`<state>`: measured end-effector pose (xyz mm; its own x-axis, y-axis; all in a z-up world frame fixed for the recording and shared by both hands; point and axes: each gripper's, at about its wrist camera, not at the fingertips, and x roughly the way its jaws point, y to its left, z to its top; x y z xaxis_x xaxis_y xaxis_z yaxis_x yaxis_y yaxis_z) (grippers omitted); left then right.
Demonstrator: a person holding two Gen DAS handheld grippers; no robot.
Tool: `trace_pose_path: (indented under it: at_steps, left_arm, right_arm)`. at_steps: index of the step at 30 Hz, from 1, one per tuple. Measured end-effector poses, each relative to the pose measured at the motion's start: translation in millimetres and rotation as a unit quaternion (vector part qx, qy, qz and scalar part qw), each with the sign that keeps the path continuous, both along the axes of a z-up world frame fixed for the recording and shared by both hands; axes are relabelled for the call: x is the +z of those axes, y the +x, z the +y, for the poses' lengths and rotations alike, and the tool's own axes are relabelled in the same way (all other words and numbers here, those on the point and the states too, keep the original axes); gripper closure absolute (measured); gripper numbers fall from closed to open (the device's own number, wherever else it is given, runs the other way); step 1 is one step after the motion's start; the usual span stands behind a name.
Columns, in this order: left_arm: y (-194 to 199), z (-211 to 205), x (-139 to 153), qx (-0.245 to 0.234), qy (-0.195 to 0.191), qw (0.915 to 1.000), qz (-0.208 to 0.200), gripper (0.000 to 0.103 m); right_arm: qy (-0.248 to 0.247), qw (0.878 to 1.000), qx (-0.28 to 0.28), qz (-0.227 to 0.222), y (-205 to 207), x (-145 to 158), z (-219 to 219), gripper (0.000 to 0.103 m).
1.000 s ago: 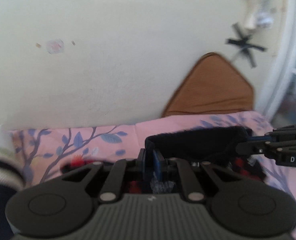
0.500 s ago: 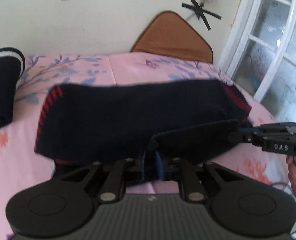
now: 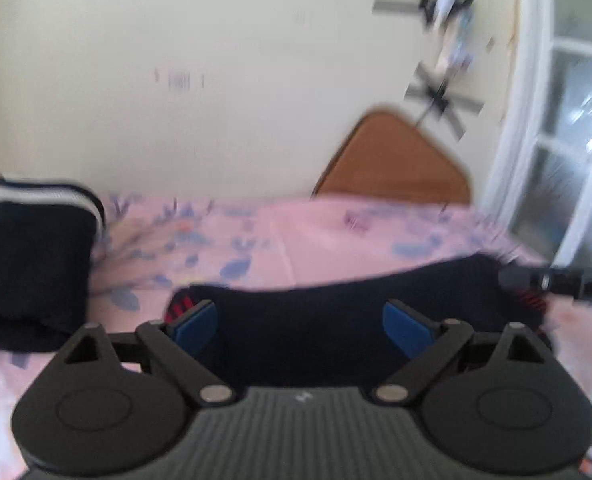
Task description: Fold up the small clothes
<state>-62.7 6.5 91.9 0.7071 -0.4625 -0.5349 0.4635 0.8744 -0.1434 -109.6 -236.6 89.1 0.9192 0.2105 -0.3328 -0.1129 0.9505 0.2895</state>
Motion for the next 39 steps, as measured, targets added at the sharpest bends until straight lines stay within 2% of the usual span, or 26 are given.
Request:
trace_pose_path:
  at_steps: [3,4,6,7,8,10,12,13,15,18,19,20,22,25,31,32,34,35,37,39]
  left_arm:
    - [35.0,-18.4,-23.9,0.025,0.035,0.9984,0.037,0.016]
    - [45.9,-23.1,-30.8,0.036,0.047,0.9973,0.043,0.014]
    - [56.4,-25.1,-46.2,0.037,0.07,0.9965,0.027,0.009]
    - [57.9,-28.9,-49.7,0.037,0.078,0.9961,0.016,0.007]
    - [55.7,-29.2,-51.9,0.039,0.086,0.9955,0.009,0.006]
    - [53.9,-32.4,-51.3,0.044,0.093,0.9947,0.004,0.005]
    - [54.3,-26.6,-49.1,0.042,0.076,0.9961,0.015,0.006]
    - [51.7,-21.7,-45.6,0.04,0.061,0.997,0.024,0.008]
    - [44.2,-10.5,-37.3,0.044,0.023,0.9979,0.043,0.008]
    - [32.1,-3.3,-26.0,0.031,-0.044,0.9958,0.075,0.009]
    - [30.2,-7.3,-24.0,0.019,-0.051,0.995,0.084,0.01]
    - [28.0,-13.3,-22.5,0.01,-0.046,0.9954,0.083,0.01]
    - [22.5,-29.7,-22.8,0.013,-0.002,0.9983,0.058,0.009]
    - [22.9,-47.4,-33.0,0.015,0.054,0.9971,0.051,0.008]
    - [15.5,-53.5,-43.8,0.02,0.087,0.9957,0.025,0.007]
    - [15.2,-53.3,-44.3,0.02,0.087,0.9957,0.024,0.007]
    - [16.3,-51.5,-43.3,0.018,0.084,0.9959,0.026,0.007]
    - [16.9,-50.2,-42.6,0.017,0.082,0.9961,0.028,0.007]
    - [18.2,-44.0,-37.9,0.012,0.071,0.9967,0.038,0.013]
    - [22.0,-25.3,-27.7,0.012,0.027,0.998,0.056,0.025]
  right_arm:
    - [0.057,0.998,-0.02,0.03,43.9,-20.4,0.0,0.04]
    - [0.056,0.997,-0.023,0.04,52.0,-27.5,-0.9,0.04]
    - [0.01,0.995,-0.07,0.066,59.6,-42.9,-3.6,0.047]
    - [0.014,0.994,-0.074,0.073,59.3,-52.9,-10.8,0.048]
    - [0.036,0.995,-0.067,0.059,53.2,-57.4,-18.7,0.053]
    - [0.046,0.994,-0.068,0.071,43.2,-51.8,-25.0,0.056]
    - [0.055,0.993,-0.075,0.078,27.0,-40.2,-31.6,0.052]
    - [0.077,0.992,-0.074,0.069,17.1,-38.0,-39.1,0.05]
    - [0.137,0.986,-0.087,0.043,-15.8,-35.6,-62.2,0.036]
    - [0.181,0.973,-0.136,0.043,-48.8,-45.9,-87.5,0.033]
    - [0.196,0.969,-0.145,0.049,-55.0,-49.9,-92.5,0.032]
    - [0.218,0.963,-0.149,0.055,-61.0,-56.0,-97.6,0.032]
    - [0.252,0.955,-0.145,0.064,-64.8,-68.0,-101.4,0.032]
    - [0.267,0.95,-0.141,0.082,-55.3,-78.4,-95.1,0.032]
    - [0.237,0.961,-0.116,0.078,-30.3,-76.7,-73.5,0.032]
    - [0.23,0.963,-0.116,0.077,-25.9,-76.0,-68.9,0.034]
    - [0.228,0.963,-0.119,0.084,-21.0,-73.8,-66.8,0.047]
    - [0.24,0.959,-0.115,0.095,-16.4,-75.4,-68.2,0.073]
    - [0.271,0.953,-0.102,0.09,-16.7,-72.7,-71.4,0.078]
    - [0.257,0.96,-0.087,0.07,-22.4,-55.4,-63.6,0.08]
